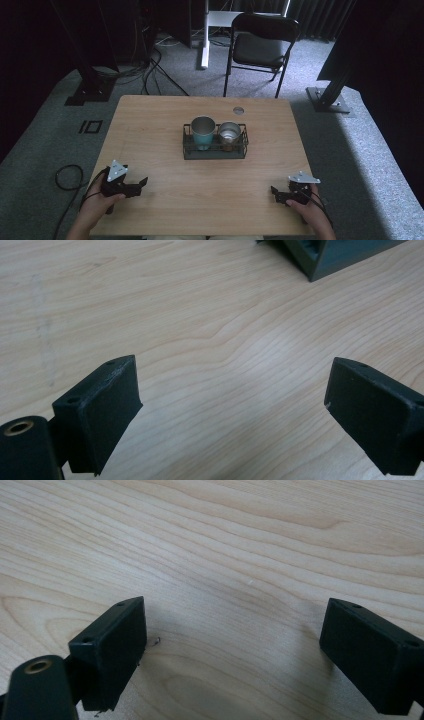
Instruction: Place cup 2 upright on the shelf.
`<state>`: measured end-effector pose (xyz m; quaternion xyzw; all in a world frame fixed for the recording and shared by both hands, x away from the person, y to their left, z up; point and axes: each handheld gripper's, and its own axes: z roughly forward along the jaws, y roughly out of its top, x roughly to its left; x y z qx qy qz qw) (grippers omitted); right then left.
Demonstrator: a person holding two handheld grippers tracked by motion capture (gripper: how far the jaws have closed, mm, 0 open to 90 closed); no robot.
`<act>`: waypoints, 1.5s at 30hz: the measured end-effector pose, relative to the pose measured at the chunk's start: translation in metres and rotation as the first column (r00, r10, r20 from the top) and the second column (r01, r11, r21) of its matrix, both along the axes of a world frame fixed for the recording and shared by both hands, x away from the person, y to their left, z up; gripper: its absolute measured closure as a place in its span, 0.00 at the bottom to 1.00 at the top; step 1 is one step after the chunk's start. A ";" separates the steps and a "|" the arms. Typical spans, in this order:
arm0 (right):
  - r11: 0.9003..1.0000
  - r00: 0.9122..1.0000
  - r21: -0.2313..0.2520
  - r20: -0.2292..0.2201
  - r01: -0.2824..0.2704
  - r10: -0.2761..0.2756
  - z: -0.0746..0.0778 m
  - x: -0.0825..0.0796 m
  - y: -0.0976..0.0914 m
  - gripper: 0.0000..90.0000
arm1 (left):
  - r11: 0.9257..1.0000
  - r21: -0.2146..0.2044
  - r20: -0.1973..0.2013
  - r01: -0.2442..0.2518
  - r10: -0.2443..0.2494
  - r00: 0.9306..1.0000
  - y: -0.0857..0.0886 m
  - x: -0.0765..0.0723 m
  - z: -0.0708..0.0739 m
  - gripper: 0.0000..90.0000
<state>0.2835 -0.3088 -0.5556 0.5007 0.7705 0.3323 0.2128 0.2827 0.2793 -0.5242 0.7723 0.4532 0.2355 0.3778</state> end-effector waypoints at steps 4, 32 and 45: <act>1.000 1.000 0.000 0.000 0.000 0.000 0.000 0.000 0.000 0.12 | 0.999 0.011 -0.023 -0.037 0.038 0.999 0.007 -0.004 -0.003 0.09; 1.000 1.000 0.000 0.000 0.000 0.000 0.000 0.000 0.000 0.12 | 0.937 0.086 -0.150 -0.338 0.347 0.926 0.050 -0.020 -0.016 0.09; 1.000 1.000 0.000 0.000 0.000 0.000 0.000 0.000 0.000 0.12 | 0.919 0.078 -0.178 -0.388 0.395 0.901 0.053 -0.022 -0.024 0.09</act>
